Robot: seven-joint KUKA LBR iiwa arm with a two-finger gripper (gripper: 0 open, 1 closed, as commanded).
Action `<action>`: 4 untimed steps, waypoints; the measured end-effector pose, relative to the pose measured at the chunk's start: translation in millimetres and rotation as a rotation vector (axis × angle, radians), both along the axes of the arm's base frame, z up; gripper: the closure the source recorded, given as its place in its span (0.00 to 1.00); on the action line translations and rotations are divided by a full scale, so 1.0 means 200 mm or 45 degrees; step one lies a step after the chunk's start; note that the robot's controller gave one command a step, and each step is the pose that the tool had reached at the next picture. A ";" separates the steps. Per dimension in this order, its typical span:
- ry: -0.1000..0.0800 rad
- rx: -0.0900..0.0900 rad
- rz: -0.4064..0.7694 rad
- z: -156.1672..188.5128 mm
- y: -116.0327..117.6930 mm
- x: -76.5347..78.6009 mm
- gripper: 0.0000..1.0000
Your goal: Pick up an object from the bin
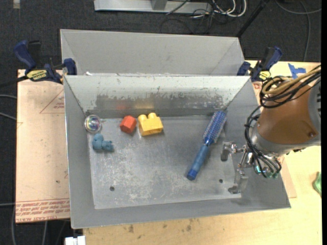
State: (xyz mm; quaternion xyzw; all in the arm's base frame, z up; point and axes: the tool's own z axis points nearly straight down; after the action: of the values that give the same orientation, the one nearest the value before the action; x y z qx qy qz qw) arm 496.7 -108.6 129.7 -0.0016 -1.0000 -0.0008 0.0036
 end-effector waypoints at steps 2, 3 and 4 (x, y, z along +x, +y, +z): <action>-0.018 0.001 0.773 -0.14 0.32 0.45 0.00; -0.018 -0.003 1.075 -0.07 0.13 0.61 0.00; -0.011 0.007 1.442 -0.31 0.29 0.67 0.00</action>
Offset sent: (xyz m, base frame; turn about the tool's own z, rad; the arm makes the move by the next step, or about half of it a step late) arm 0.0671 0.0403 -0.0597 -0.3930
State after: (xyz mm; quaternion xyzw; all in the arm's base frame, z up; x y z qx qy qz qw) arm 630.5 -50.3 68.5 0.5352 -0.8447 -0.0014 -0.0008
